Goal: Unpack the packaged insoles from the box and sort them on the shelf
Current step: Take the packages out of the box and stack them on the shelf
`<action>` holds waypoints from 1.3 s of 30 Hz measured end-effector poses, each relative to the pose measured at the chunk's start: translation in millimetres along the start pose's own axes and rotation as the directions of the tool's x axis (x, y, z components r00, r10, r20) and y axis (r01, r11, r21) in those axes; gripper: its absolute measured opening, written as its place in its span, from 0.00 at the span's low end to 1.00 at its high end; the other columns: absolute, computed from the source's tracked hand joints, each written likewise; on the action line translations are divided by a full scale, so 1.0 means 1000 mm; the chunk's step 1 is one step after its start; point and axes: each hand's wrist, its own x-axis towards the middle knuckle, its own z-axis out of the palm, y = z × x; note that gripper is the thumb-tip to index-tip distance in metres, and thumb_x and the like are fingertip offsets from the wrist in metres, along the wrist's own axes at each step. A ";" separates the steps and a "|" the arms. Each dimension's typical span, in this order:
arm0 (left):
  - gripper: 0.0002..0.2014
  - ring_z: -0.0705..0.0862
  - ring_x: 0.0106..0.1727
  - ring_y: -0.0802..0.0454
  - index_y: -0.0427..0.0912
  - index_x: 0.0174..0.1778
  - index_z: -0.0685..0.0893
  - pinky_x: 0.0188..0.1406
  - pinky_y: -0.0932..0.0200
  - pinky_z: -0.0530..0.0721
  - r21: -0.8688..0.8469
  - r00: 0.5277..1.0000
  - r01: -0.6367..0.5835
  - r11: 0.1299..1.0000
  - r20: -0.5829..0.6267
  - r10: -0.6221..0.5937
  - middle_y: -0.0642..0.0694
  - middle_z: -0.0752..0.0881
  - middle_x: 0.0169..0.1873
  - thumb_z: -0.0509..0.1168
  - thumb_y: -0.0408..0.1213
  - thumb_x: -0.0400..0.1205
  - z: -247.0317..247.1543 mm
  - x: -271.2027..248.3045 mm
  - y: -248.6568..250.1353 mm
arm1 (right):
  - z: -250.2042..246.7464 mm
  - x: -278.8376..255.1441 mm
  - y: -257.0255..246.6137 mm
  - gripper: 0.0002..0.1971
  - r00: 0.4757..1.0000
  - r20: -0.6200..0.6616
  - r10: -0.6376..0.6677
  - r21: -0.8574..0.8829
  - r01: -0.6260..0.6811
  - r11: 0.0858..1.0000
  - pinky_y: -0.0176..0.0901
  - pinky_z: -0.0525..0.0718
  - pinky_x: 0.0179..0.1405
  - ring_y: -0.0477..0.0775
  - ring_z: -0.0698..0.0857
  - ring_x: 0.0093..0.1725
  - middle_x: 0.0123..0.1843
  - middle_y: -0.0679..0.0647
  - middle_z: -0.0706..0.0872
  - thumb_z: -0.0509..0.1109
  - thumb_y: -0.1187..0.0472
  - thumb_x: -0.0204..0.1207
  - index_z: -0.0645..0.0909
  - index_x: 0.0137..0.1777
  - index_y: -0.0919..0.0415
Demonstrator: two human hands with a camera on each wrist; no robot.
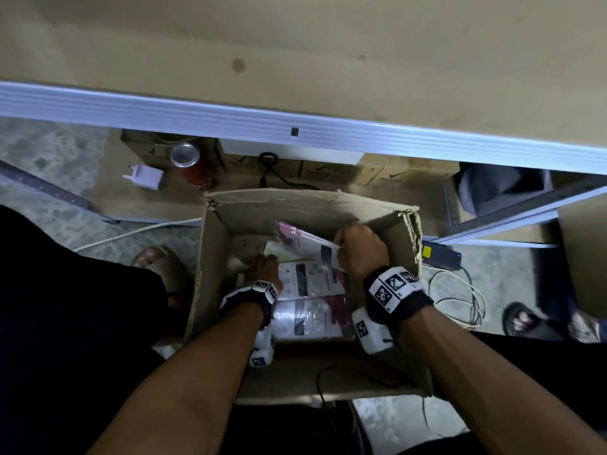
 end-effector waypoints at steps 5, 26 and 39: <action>0.33 0.55 0.87 0.39 0.43 0.87 0.57 0.84 0.44 0.60 0.086 0.997 -0.049 0.995 0.058 0.044 0.41 0.57 0.86 0.61 0.36 0.86 0.011 0.015 0.005 | -0.006 -0.015 0.005 0.09 0.999 -0.039 -0.005 -0.011 0.005 1.000 0.53 0.84 0.55 0.60 0.82 0.60 0.60 0.55 0.81 0.66 0.67 0.75 0.82 0.53 0.59; 0.10 0.86 0.65 0.42 0.35 0.57 0.90 0.65 0.56 0.83 -0.096 0.950 -0.126 0.987 0.277 0.148 0.41 0.88 0.63 0.69 0.26 0.81 -0.006 0.000 -0.005 | -0.011 -0.022 0.000 0.09 1.000 0.010 0.012 -0.048 -0.012 0.999 0.52 0.84 0.55 0.60 0.83 0.59 0.59 0.55 0.81 0.65 0.66 0.76 0.82 0.54 0.58; 0.11 0.84 0.67 0.43 0.39 0.56 0.92 0.71 0.52 0.80 0.080 0.956 -0.191 0.978 0.241 0.167 0.42 0.88 0.62 0.67 0.31 0.83 0.008 -0.021 0.003 | 0.004 -0.017 -0.001 0.10 0.997 0.076 0.007 -0.102 0.001 0.995 0.51 0.82 0.53 0.62 0.83 0.58 0.57 0.56 0.81 0.67 0.67 0.74 0.83 0.53 0.59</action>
